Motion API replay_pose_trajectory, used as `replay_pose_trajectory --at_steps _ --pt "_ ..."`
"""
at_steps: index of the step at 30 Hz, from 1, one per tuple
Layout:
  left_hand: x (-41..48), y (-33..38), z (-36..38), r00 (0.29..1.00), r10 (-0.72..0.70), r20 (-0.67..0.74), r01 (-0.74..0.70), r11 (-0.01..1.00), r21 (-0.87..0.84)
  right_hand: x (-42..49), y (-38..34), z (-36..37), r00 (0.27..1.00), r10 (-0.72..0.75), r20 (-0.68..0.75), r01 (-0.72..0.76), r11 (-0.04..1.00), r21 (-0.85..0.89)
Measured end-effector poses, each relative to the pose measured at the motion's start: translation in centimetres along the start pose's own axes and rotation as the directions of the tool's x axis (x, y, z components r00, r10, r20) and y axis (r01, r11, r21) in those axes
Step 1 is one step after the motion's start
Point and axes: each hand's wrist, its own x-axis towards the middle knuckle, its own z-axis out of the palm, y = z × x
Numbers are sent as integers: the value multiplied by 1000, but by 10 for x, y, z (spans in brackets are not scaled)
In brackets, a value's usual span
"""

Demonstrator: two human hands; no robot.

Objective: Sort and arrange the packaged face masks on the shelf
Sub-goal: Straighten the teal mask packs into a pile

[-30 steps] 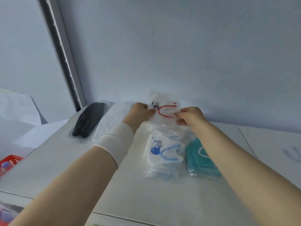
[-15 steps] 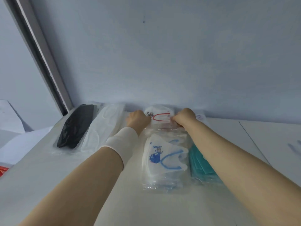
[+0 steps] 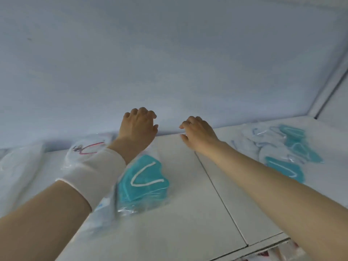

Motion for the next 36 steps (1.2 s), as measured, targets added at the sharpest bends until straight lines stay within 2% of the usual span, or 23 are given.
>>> replay_pose_trajectory --at_steps 4,7,13,17,19,21,23,25,27,30,34,36 --pt "5 111 26 992 80 93 -73 994 -80 -60 103 -4 996 57 63 -50 993 -105" --pt "5 190 50 970 110 217 -81 987 -137 -115 185 -6 984 150 93 -140 984 -107" --pt "-8 293 94 933 98 347 27 940 -339 -207 305 -12 927 349 140 -356 934 30" --pt "-20 325 115 898 140 418 31 926 -376 -226 331 -2 923 336 186 -371 905 207" --pt "-24 330 123 901 140 410 22 931 -365 -224 331 7 934 290 209 -338 906 254" --pt "-27 328 128 934 127 333 14 921 -389 -218 331 17 950 254 183 -295 923 247" --pt "-29 324 128 968 91 232 24 893 -450 -210 338 25 953 280 119 -302 919 253" --pt "-26 325 125 988 37 148 48 847 -529 -201 357 31 926 368 85 -376 875 306" --pt "-22 328 118 991 -32 126 108 750 -653 -192 381 32 895 432 113 -444 830 339" --pt "-11 331 108 954 -159 255 300 487 -820 -177 411 32 862 451 230 -505 798 328" --pt "4 331 107 867 -282 412 457 118 -882 -161 426 39 861 434 264 -487 854 184" --pt "7 339 109 834 -297 464 479 -23 -877 -157 429 43 863 433 262 -492 838 235"
